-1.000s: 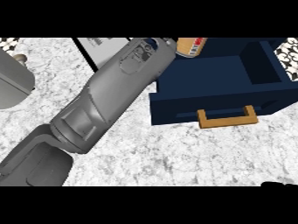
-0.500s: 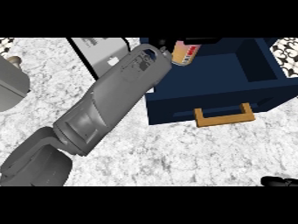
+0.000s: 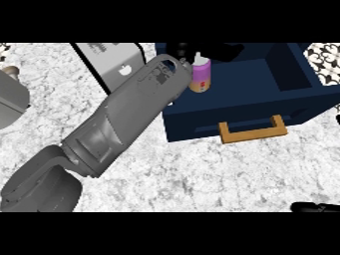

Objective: Pick up the can, place it into the drawer and close the drawer

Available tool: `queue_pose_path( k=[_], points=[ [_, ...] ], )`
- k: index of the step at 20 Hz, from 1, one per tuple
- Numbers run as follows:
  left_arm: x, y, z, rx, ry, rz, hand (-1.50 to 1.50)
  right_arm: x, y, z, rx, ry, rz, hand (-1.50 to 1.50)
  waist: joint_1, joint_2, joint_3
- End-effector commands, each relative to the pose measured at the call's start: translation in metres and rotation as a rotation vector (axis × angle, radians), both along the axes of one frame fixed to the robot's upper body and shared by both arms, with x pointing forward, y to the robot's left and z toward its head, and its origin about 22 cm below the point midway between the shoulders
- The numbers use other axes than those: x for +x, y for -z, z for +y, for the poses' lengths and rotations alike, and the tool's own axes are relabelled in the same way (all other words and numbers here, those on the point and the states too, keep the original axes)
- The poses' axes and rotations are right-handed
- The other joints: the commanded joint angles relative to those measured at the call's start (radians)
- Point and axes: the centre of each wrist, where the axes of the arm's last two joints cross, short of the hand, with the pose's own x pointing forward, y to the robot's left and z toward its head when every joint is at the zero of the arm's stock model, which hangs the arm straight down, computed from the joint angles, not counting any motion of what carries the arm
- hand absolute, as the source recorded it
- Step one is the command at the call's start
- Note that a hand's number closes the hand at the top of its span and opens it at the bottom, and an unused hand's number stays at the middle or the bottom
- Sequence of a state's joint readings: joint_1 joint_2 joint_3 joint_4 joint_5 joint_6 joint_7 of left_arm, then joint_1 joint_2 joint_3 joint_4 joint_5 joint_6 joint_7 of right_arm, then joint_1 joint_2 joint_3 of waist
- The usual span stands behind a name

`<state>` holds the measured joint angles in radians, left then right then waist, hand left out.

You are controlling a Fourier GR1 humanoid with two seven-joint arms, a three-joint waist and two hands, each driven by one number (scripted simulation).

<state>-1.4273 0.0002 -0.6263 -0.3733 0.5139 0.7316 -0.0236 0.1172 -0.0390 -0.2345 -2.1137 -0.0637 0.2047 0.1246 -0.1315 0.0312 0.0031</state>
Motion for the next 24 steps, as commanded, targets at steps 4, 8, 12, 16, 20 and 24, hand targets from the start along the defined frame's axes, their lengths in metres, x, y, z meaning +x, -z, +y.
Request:
queue_pose_path(
  k=[4,8,12,16,20,24],
  points=[
    [-0.001,0.005,0.001,-0.024,-0.025,-0.009,-1.5,0.002,-0.011,0.003,0.009,0.0,-0.026,-1.5,-0.001,0.002,-0.001],
    [-0.001,0.011,0.004,-0.056,-0.061,-0.01,-1.5,-0.002,-0.011,-0.003,-0.058,0.002,-0.037,-1.5,-0.005,0.002,-0.001],
    [-0.001,-0.004,-0.002,-0.106,-0.045,-0.003,-1.5,-0.006,-0.028,-0.003,-0.24,0.034,-0.119,-1.5,0.008,-0.001,-0.002],
    [-0.003,0.001,-0.002,-0.125,-0.039,-0.001,-1.5,-0.014,-0.038,0.001,-0.362,0.038,-0.134,-1.5,0.024,-0.008,-0.002],
    [-0.006,-0.005,-0.007,-0.19,-0.036,-0.017,-1.5,-0.003,-0.049,0.013,-0.438,0.028,-0.199,-1.5,0.028,-0.004,-0.002],
    [-0.006,-0.017,-0.01,-0.214,-0.05,-0.042,-1.5,0.008,-0.038,0.02,-0.593,0.03,-0.216,-1.5,0.05,-0.008,-0.002]
  ],
)
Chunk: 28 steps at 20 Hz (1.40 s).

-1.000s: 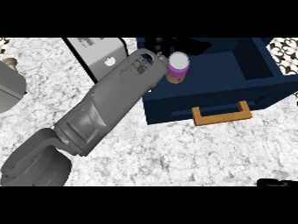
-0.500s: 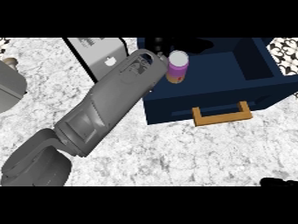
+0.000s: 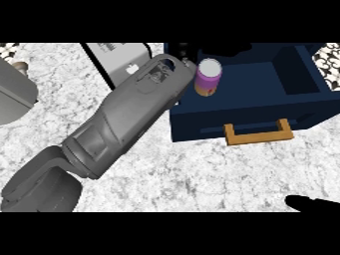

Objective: Pick up the can, place it into the drawer and close the drawer

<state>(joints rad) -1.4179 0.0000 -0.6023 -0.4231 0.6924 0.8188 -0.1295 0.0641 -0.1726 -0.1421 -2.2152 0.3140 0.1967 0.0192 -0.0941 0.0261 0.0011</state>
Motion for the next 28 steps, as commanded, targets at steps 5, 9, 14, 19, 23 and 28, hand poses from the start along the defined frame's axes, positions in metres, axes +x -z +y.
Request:
queue_pose_path(
  k=[5,9,14,19,23,28],
  points=[
    [0.001,-0.013,-0.004,-0.012,-0.018,-0.039,-1.5,0.021,0.003,0.011,-0.328,0.072,-0.016,-1.5,0.042,-0.008,0.0],
    [0.0,-0.014,-0.005,-0.01,0.001,-0.024,-1.5,0.048,0.019,0.021,-0.465,0.11,0.017,-1.5,0.077,-0.013,-0.001],
    [-0.005,-0.014,-0.008,-0.026,0.01,-0.019,-1.5,0.057,0.067,0.033,-0.598,0.134,0.074,-1.5,0.1,-0.022,0.0],
    [-0.004,-0.026,0.005,-0.03,-0.007,0.0,-1.5,0.078,0.092,0.043,-0.606,0.197,0.071,-1.5,0.117,-0.032,-0.001],
    [-0.003,-0.033,0.024,-0.016,-0.01,0.003,-1.5,0.105,0.109,0.057,-0.562,0.246,0.087,-1.5,0.122,-0.031,-0.001],
    [-0.003,-0.048,0.065,-0.011,-0.01,0.009,-1.5,0.129,0.128,0.025,-0.598,0.295,0.102,-1.5,0.141,-0.032,0.0]
  ],
)
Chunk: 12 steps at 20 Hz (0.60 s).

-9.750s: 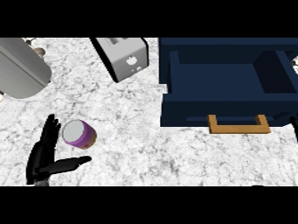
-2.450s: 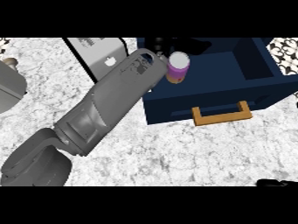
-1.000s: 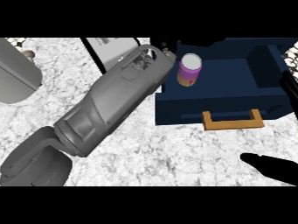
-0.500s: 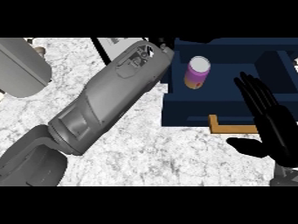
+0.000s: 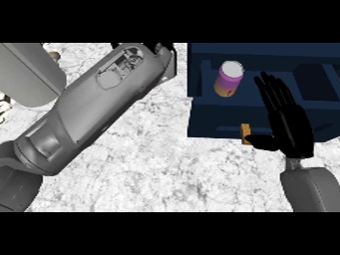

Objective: Pick up the can, place it into the drawer and close the drawer

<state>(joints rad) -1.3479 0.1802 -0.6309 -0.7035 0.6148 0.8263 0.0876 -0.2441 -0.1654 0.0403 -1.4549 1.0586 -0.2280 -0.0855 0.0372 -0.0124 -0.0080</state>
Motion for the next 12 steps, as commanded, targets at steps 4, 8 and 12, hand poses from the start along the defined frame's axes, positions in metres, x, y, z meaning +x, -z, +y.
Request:
queue_pose_path(
  k=[4,8,12],
  points=[
    [-0.005,-0.006,0.034,-0.004,-0.025,0.008,-1.5,0.026,0.04,0.006,-0.043,0.055,0.051,-1.5,0.006,0.011,0.009],
    [-0.011,-0.011,0.049,0.015,0.003,0.017,-1.5,0.048,0.039,0.01,-0.076,0.07,0.021,-1.5,0.017,0.013,0.009],
    [-0.019,-0.003,0.062,0.017,-0.007,0.017,-1.5,0.06,0.048,-0.001,-0.109,0.104,0.008,-1.5,0.03,0.016,0.01]
  ],
)
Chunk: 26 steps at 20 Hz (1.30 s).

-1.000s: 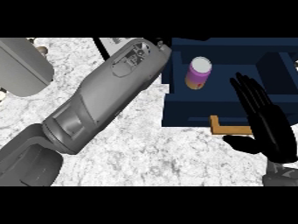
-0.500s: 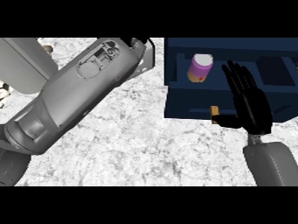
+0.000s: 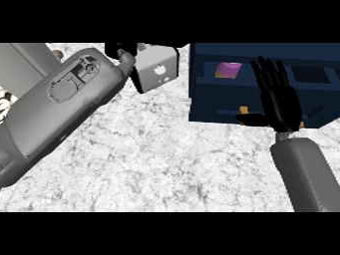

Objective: Pick up the can, place it into the drawer and close the drawer

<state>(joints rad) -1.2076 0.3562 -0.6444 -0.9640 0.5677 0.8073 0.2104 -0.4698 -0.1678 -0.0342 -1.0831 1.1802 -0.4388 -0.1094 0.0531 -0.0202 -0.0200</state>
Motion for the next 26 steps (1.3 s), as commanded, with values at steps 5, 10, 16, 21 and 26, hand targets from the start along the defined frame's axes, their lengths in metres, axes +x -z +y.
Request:
queue_pose_path(
  k=[5,10,16,21,26],
  points=[
    [-0.011,-0.001,0.025,-0.007,0.003,0.043,-1.5,0.03,0.023,0.003,0.016,0.055,-0.011,-1.5,0.019,0.03,0.022],
    [-0.015,0.009,0.048,0.0,-0.006,0.032,-1.5,0.061,-0.001,0.025,0.028,0.083,-0.045,-1.5,0.022,0.039,0.022],
    [-0.024,0.014,0.055,0.02,0.0,0.033,-1.5,0.082,-0.019,0.031,0.032,0.093,-0.077,-1.5,0.023,0.043,0.022],
    [-0.039,0.04,0.07,0.022,0.012,0.032,-1.5,0.096,-0.046,0.019,0.011,0.115,-0.094,-1.5,0.046,0.045,0.021],
    [-0.038,0.031,0.07,0.02,0.001,0.03,-1.5,0.101,-0.053,0.025,0.035,0.101,-0.086,-1.5,0.026,0.045,0.022]
  ],
)
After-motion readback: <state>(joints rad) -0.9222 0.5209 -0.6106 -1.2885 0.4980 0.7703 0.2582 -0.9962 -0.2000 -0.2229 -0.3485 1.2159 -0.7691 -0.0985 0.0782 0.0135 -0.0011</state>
